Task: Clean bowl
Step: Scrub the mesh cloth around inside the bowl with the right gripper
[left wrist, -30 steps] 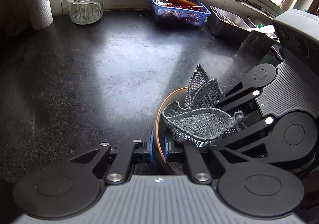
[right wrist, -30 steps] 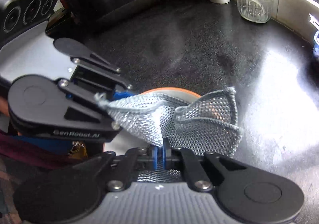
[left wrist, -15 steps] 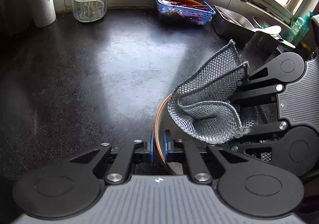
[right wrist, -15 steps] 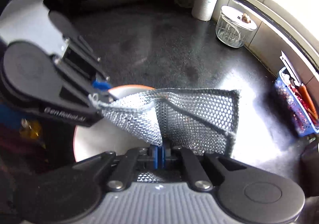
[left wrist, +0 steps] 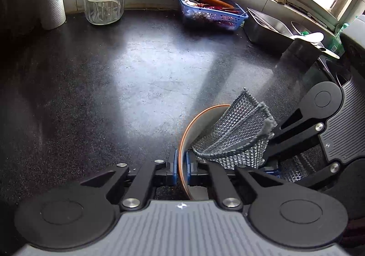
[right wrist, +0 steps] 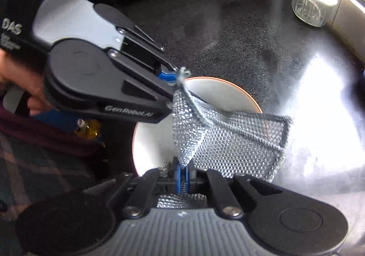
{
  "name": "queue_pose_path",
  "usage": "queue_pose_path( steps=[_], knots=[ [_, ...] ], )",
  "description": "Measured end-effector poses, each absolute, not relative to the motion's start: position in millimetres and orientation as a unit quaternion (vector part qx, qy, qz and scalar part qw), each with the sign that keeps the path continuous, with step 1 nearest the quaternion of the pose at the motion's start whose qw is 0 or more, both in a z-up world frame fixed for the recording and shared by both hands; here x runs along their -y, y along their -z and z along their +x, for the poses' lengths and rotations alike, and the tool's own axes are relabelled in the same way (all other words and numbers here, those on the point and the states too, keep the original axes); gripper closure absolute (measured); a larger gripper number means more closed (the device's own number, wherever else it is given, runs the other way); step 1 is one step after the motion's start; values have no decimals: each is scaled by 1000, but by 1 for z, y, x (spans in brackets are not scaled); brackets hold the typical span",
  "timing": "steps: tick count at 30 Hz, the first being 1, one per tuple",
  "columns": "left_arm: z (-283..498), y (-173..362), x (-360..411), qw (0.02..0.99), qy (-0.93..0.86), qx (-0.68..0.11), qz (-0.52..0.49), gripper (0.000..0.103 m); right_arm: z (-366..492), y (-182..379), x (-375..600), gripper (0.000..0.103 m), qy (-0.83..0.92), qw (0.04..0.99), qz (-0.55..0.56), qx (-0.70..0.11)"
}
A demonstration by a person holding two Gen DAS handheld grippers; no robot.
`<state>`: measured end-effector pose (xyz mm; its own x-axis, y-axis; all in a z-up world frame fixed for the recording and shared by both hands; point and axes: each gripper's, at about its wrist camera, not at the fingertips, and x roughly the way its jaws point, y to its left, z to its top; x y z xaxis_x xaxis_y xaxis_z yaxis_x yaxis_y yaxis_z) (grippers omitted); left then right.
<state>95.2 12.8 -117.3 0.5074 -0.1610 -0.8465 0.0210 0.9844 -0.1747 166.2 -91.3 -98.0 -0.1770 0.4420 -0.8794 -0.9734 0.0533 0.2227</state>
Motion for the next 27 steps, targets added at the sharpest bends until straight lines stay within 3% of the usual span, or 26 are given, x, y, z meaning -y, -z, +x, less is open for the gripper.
queue_pose_path(
  steps=[18,27],
  knots=[
    [89,111,-6,881,33,-468,-57,97,147,89,97,100,-528,711,-308,-348],
    [91,109,-10,886,16,-458,-65,97,145,81,95,100,-502,727,-330,-332]
  ],
)
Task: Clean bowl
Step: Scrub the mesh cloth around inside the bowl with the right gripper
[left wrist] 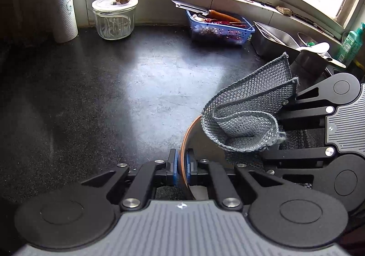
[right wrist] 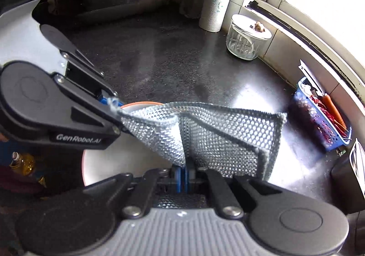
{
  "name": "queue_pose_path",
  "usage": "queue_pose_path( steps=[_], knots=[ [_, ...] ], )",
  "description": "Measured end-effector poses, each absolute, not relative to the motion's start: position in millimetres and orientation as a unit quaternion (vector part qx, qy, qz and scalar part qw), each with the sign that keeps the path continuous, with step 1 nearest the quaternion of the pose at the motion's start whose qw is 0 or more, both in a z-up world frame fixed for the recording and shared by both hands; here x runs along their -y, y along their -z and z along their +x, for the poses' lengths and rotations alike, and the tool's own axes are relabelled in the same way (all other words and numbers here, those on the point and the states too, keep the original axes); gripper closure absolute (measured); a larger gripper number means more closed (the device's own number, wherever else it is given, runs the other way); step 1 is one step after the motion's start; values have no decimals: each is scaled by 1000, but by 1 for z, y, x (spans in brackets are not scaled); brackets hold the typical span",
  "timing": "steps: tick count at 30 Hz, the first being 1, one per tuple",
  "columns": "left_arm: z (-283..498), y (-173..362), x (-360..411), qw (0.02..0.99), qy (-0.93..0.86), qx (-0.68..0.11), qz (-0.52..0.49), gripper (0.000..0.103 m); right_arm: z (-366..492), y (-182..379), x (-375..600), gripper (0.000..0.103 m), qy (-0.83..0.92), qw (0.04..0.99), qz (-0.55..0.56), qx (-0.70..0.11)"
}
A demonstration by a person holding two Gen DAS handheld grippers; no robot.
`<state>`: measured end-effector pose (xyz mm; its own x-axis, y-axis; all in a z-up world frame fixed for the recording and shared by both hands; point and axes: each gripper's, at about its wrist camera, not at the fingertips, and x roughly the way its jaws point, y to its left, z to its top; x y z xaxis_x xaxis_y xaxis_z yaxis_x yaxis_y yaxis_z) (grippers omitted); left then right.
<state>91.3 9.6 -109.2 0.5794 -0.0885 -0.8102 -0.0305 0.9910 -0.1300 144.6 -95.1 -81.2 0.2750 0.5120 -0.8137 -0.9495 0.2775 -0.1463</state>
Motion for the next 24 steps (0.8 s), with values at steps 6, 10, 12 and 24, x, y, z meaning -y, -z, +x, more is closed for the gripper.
queue_pose_path(
  steps=[6,10,12,24],
  knots=[
    [90,107,-6,889,17,-453,-61,97,143,84,100,100,-515,697,-326,-378],
    [90,106,-5,890,18,-453,-59,97,140,87,101,99,-535,668,-314,-411],
    [90,106,-5,889,17,-453,-59,97,143,87,101,99,-544,659,-290,-430],
    [86,106,-5,887,22,-458,-54,97,153,98,89,99,-569,648,-214,-458]
  ],
)
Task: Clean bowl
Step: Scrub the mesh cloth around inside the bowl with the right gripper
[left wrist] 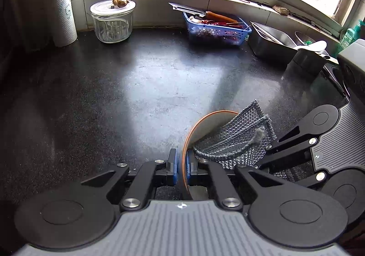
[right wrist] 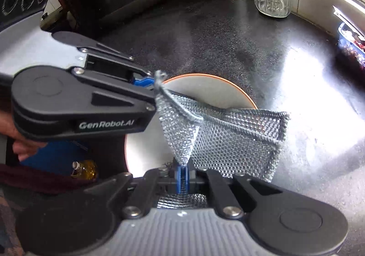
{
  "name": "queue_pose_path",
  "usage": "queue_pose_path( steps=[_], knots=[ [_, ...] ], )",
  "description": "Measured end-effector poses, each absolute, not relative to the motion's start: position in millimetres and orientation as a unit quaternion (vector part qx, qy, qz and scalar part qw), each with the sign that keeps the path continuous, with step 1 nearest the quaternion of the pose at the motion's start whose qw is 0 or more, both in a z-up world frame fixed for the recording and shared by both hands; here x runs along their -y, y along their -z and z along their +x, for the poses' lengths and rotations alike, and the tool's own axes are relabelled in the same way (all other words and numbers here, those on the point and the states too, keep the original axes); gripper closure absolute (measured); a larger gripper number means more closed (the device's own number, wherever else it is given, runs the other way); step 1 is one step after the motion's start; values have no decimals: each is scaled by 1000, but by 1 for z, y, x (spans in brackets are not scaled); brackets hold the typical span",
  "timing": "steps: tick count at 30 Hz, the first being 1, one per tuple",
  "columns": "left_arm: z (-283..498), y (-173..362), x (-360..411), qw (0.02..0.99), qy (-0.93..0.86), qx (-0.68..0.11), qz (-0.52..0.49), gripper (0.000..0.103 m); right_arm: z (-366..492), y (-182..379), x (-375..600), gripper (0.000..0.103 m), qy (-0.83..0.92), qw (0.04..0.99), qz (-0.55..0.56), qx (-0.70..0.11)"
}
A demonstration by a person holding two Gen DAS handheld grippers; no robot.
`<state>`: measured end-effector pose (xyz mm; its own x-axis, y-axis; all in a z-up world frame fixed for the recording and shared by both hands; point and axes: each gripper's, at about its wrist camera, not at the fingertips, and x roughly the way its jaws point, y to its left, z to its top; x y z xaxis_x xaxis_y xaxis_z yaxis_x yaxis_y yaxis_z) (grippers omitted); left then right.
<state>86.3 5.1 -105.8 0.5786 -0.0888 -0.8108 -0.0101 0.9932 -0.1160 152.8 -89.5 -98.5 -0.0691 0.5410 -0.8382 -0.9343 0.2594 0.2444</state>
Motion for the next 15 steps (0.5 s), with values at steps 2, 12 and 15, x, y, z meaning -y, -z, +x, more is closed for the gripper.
queue_pose_path(
  steps=[2,12,15],
  knots=[
    [86,106,-5,886,23,-460,-53,97,153,99,87,99,-569,653,-211,-453],
    [80,109,-5,882,26,-468,-51,97,148,91,82,99,-536,721,-218,-382],
    [81,109,-6,882,25,-468,-54,97,147,87,85,100,-523,737,-223,-366]
  ],
)
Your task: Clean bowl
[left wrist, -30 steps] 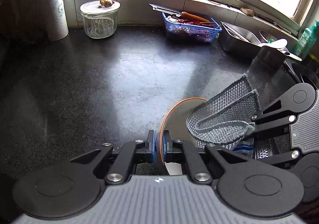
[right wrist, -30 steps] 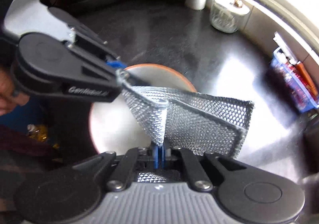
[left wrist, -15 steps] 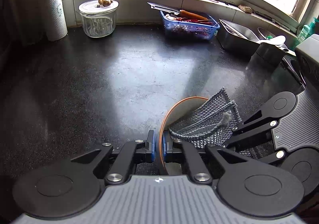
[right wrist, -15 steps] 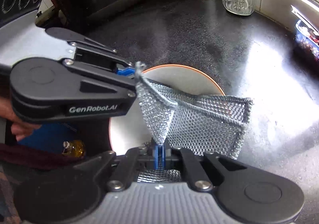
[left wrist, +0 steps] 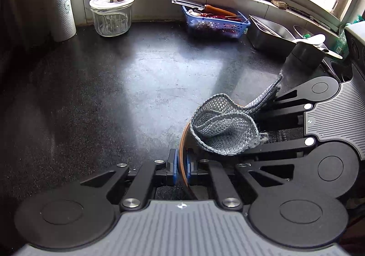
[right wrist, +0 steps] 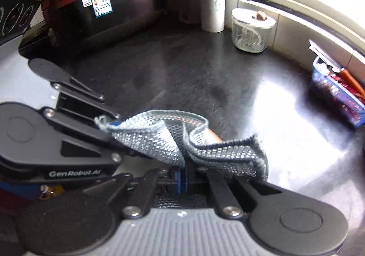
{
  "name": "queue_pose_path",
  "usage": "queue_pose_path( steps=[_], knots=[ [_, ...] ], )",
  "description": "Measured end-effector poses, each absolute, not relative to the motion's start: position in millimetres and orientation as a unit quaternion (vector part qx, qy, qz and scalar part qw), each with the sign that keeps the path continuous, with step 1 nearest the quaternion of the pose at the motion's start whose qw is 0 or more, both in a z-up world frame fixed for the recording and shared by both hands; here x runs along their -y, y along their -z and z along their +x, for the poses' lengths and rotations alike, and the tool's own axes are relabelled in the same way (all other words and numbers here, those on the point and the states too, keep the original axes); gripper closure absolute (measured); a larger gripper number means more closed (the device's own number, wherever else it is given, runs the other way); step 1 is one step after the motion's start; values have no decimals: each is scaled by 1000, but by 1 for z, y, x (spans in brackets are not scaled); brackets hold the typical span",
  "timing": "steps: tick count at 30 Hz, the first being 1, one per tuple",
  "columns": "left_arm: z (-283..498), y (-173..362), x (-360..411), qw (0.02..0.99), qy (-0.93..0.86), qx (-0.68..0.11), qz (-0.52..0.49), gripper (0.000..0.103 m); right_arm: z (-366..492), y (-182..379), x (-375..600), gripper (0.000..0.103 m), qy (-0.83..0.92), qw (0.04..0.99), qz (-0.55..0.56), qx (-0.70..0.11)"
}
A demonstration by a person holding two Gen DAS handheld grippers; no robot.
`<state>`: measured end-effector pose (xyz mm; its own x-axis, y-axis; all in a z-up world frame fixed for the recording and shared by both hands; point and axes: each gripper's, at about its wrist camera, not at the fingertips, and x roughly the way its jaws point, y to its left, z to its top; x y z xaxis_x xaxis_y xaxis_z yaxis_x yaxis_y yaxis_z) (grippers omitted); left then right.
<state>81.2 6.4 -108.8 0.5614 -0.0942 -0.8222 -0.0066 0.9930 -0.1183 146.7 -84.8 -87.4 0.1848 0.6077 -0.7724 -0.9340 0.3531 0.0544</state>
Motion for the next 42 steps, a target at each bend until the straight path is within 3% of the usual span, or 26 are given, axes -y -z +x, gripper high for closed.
queue_pose_path(
  steps=[9,15,23,33,42],
  knots=[
    [84,108,-7,885,19,-461,-62,97,139,80,94,101,-480,751,-279,-358],
    [85,106,-5,887,21,-457,-63,97,138,81,97,100,-497,699,-306,-413],
    [84,108,-6,884,19,-462,-67,97,154,93,98,99,-552,643,-220,-483],
    [79,111,-10,880,18,-469,-69,97,156,99,93,99,-575,655,-153,-466],
    [77,111,-13,880,19,-468,-83,97,149,91,93,100,-544,707,-162,-422]
  ],
)
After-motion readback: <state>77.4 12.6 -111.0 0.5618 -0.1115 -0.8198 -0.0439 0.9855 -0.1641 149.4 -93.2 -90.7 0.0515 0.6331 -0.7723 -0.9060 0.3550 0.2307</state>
